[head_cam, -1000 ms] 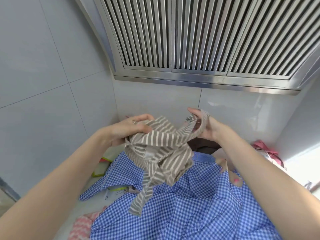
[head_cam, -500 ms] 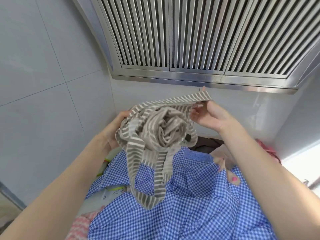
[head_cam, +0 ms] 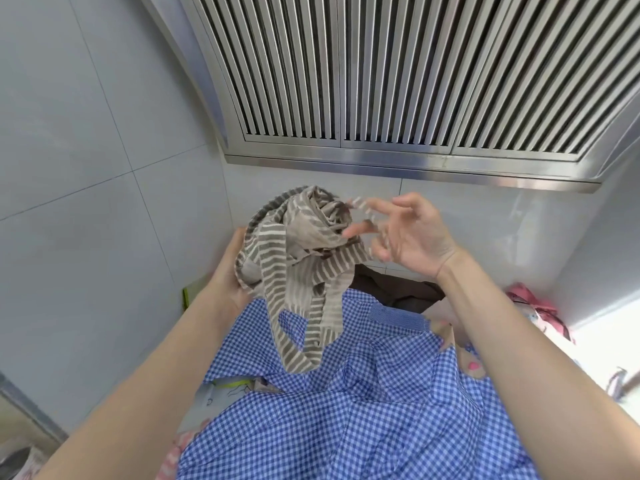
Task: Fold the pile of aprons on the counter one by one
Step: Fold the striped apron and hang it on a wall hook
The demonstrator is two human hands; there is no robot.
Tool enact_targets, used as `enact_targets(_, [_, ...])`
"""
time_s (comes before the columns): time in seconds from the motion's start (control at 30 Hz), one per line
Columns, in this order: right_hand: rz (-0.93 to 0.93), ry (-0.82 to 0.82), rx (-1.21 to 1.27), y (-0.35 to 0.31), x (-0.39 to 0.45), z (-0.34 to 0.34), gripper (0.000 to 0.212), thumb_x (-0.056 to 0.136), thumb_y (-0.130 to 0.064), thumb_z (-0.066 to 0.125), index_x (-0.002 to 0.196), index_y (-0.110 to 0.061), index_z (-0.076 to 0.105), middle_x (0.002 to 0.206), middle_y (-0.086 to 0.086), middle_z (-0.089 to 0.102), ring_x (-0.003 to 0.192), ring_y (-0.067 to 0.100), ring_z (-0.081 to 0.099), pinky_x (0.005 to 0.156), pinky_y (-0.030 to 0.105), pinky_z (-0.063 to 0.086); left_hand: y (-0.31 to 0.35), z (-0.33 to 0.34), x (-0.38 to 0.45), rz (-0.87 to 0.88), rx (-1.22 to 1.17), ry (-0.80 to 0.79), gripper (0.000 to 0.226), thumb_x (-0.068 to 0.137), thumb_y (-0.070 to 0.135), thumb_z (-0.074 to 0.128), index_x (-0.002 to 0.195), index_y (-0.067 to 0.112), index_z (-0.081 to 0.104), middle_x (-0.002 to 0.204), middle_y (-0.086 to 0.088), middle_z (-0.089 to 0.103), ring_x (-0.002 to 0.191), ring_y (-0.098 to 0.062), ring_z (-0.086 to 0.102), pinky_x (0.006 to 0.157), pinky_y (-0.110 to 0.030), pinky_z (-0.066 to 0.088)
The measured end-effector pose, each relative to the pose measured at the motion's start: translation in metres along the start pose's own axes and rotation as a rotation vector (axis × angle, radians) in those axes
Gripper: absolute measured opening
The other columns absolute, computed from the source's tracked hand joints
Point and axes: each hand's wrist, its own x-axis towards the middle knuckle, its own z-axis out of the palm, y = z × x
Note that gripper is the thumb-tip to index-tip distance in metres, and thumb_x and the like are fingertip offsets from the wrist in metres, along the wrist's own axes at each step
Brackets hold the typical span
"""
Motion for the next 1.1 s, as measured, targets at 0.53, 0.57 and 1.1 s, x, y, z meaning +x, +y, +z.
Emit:
enact_targets(0.53, [0.183, 0.059, -0.819, 0.035, 0.02, 0.021, 0.042, 0.101, -0.025, 0.034, 0.096, -0.003, 0.069, 0.1, 0.012, 0.072, 0.094, 0.023, 0.068, 0.092, 0.033, 0.051, 0.012, 0.018, 0.013, 0.006, -0.035, 0.281, 0.042, 0.095, 0.041, 0.045, 0.118, 0.01, 0.059, 0.108, -0.014, 0.066, 0.085, -0.028, 0.067, 0.048, -0.034, 0.055])
enact_targets(0.57, [0.219, 0.11, -0.908, 0.043, 0.023, 0.017, 0.042, 0.1, -0.024, 0.035, 0.094, 0.002, 0.068, 0.102, 0.014, 0.071, 0.095, 0.026, 0.067, 0.093, 0.037, 0.05, 0.013, 0.02, 0.012, 0.003, -0.045, 0.259, 0.04, 0.096, 0.041, 0.043, 0.114, 0.011, 0.061, 0.103, -0.013, 0.066, 0.077, -0.026, 0.068, 0.045, -0.033, 0.054])
enact_targets(1.1, [-0.193, 0.839, 0.006, 0.039, 0.032, -0.017, 0.028, 0.099, 0.004, 0.031, 0.121, 0.008, 0.048, 0.083, 0.002, 0.072, 0.083, 0.012, 0.07, 0.065, 0.018, 0.055, -0.018, 0.063, -0.019, -0.231, -0.133, -0.147, 0.026, 0.075, 0.024, 0.055, 0.08, 0.003, 0.069, 0.081, -0.011, 0.067, 0.071, -0.021, 0.066, 0.065, -0.033, 0.06])
